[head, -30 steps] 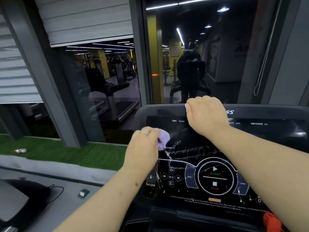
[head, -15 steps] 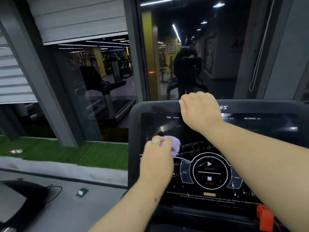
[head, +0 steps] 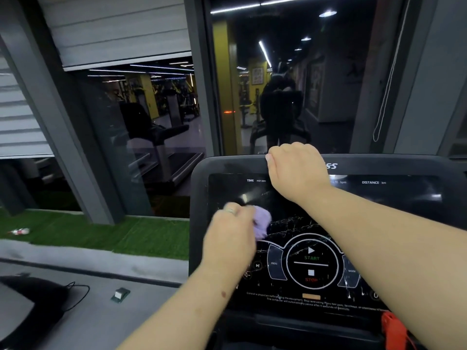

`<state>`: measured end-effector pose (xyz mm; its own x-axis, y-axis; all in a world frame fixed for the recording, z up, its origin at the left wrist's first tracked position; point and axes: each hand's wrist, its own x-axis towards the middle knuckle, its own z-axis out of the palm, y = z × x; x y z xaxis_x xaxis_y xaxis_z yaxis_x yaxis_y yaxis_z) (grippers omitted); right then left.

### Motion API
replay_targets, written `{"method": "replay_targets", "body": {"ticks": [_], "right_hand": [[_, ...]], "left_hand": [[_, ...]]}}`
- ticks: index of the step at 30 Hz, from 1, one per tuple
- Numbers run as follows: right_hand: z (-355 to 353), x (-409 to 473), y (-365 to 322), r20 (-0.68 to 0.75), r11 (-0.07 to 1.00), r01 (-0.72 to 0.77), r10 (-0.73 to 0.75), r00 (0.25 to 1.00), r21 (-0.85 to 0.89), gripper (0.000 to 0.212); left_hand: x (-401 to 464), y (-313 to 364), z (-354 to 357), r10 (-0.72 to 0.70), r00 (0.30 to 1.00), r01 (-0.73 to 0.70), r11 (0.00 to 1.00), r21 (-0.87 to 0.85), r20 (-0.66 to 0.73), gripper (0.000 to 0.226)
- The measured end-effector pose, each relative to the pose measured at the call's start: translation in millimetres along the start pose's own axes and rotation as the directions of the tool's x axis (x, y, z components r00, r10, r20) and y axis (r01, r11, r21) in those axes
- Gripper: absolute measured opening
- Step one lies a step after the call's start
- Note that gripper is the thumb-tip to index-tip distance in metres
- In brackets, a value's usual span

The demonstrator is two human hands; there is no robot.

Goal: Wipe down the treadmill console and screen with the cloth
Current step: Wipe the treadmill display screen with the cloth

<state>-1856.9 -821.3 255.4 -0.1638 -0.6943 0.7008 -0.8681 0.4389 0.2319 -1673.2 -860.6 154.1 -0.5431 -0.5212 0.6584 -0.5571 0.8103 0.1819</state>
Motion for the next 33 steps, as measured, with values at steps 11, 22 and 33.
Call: {"method": "replay_targets", "body": {"ticks": [11,22,33], "right_hand": [[-1,0,0,0.022,1.000,-0.009,0.009,1.000,-0.005,0.038],[-14,3,14,0.166,0.985,0.039,-0.067,0.984,0.168,0.035],[-28,-9,60,0.273,0.967,-0.055,-0.016,0.962,0.249,0.028]], "left_hand": [[5,12,2,-0.009,1.000,0.008,0.998,-0.056,-0.008,0.032],[35,8,-7,-0.063,0.997,0.061,0.997,-0.039,-0.038,0.029],[40,32,-1,-0.045,0.994,0.040,0.998,-0.044,-0.100,0.028]]}}
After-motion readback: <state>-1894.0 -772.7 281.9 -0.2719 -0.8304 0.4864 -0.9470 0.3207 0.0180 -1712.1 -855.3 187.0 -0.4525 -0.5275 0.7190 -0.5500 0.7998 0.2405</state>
